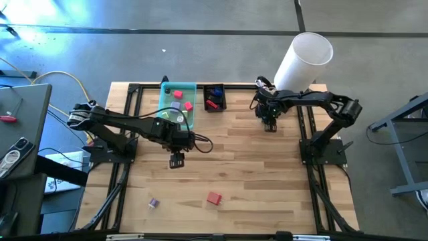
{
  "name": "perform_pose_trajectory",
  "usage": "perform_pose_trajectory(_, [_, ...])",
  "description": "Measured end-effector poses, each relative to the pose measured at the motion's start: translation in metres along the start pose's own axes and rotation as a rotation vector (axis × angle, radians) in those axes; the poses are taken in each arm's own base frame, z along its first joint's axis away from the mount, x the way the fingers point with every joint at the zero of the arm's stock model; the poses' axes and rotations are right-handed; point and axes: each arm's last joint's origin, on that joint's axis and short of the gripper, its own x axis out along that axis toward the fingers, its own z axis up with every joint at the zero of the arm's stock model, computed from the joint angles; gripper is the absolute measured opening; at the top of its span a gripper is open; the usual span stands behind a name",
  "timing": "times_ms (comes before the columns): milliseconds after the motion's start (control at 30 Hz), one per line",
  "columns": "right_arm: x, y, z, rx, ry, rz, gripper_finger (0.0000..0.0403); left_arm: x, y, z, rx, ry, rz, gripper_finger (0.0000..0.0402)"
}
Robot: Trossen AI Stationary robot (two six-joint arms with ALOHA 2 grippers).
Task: Pick & Place Office items
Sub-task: Put the light blue timer into the black bin
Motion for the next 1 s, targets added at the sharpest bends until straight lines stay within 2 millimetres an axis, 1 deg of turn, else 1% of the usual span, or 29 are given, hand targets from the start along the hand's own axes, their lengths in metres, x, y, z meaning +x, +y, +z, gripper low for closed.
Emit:
perform_pose_trajectory(100, [0.000,0.002,0.000,0.082,0.013,-0.011,0.0139,0.000,-0.002,0.000,-0.004,-0.001,-0.002,0.0249])
perform_pose_trajectory(233, [-0.004,0.009,0.001,0.128,0.031,-0.053,0.0139,0.000,-0.005,-0.001,-0.018,-0.004,-0.008,0.0249])
perform_pose_trajectory(367, [-0.017,0.024,0.007,0.126,-0.009,-0.085,0.0139,-0.001,-0.007,-0.002,0.007,-0.011,0.002,0.0249])
perform_pose_trajectory(500, [-0.035,0.048,0.015,0.081,-0.081,-0.142,0.0139,-0.001,-0.005,0.005,-0.038,-0.110,0.105,0.0249])
perform_pose_trajectory(600, [-0.051,0.072,0.021,0.059,-0.174,-0.180,0.0139,-0.002,-0.004,0.010,-0.055,-0.181,0.162,0.0249])
perform_pose_trajectory(700, [-0.066,0.099,0.028,0.039,-0.303,-0.198,0.0139,-0.002,-0.004,0.014,-0.044,-0.232,0.202,0.0249])
perform_pose_trajectory(833, [-0.085,0.134,0.037,-0.023,-0.498,-0.217,0.0139,0.005,-0.003,0.016,-0.011,-0.272,0.218,0.0249])
perform_pose_trajectory(900, [-0.093,0.146,0.045,-0.030,-0.611,-0.225,0.0139,0.009,0.000,0.015,-0.014,-0.270,0.223,0.0249])
perform_pose_trajectory(1000, [-0.105,0.155,0.056,-0.009,-0.792,-0.194,0.0139,0.018,0.005,0.014,-0.033,-0.278,0.228,0.0249])
